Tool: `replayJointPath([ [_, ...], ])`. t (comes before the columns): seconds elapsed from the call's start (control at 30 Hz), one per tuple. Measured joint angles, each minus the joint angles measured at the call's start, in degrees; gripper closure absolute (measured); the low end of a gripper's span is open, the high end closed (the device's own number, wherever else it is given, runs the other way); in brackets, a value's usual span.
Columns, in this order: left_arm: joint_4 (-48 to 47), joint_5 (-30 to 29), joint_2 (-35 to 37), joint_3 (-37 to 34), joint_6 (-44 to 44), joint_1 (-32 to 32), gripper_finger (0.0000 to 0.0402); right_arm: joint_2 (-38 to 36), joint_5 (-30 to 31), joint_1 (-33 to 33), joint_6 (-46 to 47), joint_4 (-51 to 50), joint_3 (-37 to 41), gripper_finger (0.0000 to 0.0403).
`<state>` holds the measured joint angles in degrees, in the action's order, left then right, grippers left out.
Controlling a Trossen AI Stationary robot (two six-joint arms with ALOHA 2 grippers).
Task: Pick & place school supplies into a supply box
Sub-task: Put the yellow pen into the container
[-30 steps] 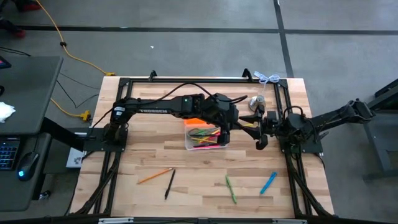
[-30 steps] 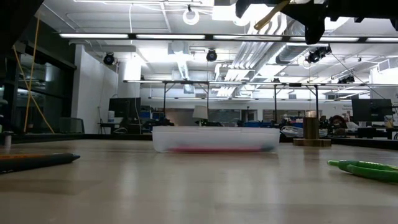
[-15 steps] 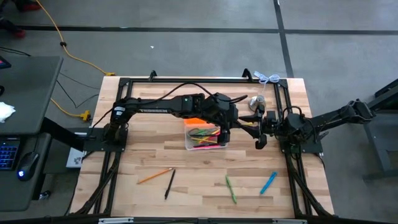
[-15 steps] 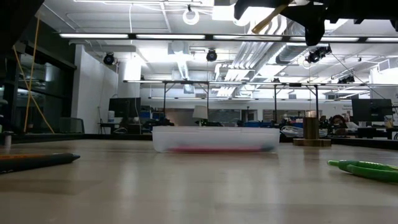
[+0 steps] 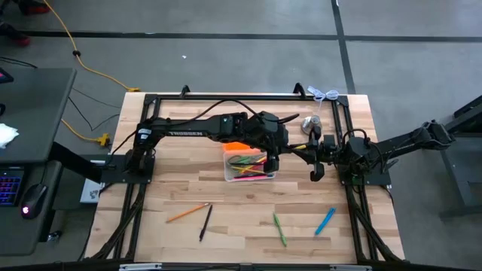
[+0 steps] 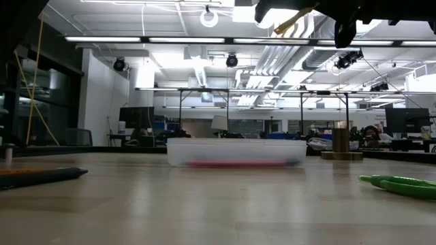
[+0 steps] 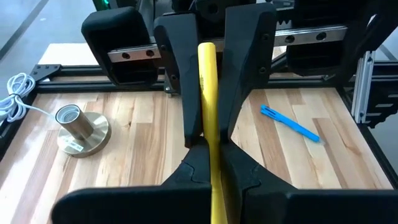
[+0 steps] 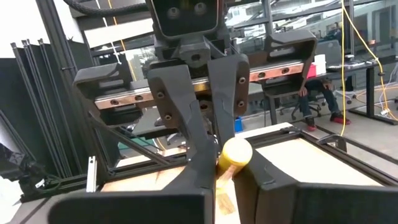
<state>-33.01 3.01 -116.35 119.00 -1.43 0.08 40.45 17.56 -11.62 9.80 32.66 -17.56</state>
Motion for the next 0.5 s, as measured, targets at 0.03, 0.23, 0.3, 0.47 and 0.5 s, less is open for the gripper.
replayJointPath([
  [0.03,0.08,0.04,0.02,0.00,0.00,0.01,0.0365,-0.13,-0.02,0.00,0.00,-0.02,0.00,0.0392],
  [0.23,0.27,0.17,0.01,0.02,0.24,0.01,0.0365,-0.73,0.00,0.00,0.17,0.06,0.04,0.0392],
  [0.3,0.06,0.28,0.01,0.03,0.24,0.00,0.0362,-0.73,-0.02,0.00,0.17,0.15,0.04,0.0393],
  [0.47,-0.44,0.29,0.01,0.09,0.19,-0.03,0.0338,-0.72,-0.13,0.00,0.32,0.22,0.04,0.0393],
  [0.5,-0.42,0.24,-0.01,0.09,0.15,-0.03,0.0330,-0.73,-0.13,0.00,0.42,0.24,0.04,0.0393],
])
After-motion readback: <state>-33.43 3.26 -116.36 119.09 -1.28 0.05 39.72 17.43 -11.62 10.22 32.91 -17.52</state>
